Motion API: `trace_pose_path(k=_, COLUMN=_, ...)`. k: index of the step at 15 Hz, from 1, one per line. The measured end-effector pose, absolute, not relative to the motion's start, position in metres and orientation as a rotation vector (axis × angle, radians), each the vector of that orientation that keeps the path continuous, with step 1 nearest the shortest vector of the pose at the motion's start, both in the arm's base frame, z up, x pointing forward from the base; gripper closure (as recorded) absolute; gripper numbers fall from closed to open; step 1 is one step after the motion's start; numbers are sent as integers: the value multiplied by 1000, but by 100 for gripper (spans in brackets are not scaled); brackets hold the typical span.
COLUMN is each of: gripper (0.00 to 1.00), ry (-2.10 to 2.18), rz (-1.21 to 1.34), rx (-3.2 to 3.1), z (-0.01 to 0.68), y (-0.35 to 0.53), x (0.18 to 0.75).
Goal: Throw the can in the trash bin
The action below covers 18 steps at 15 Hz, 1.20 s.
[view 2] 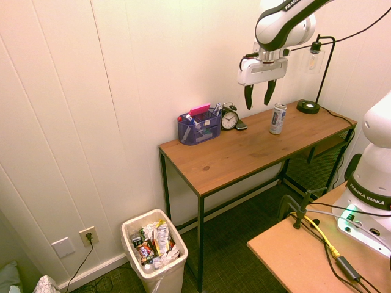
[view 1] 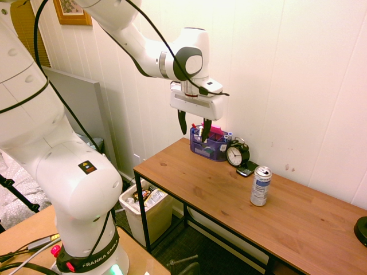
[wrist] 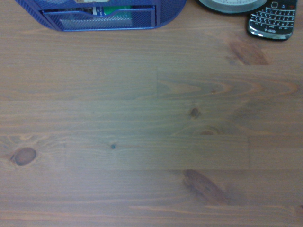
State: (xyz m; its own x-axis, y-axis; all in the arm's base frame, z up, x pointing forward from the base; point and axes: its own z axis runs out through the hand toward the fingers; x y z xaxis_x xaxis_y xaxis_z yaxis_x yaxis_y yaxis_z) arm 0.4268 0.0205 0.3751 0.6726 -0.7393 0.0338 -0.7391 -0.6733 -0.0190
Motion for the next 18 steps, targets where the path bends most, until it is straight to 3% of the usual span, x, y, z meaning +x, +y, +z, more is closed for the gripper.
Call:
trace_pose_path(k=10, gripper=0, ry=1636, rz=-44, rx=-2647, z=322, y=-113, x=411)
trace_pose_path(k=18, gripper=0, ry=1865, rz=-94, rx=-2535, z=281, y=-195, x=481)
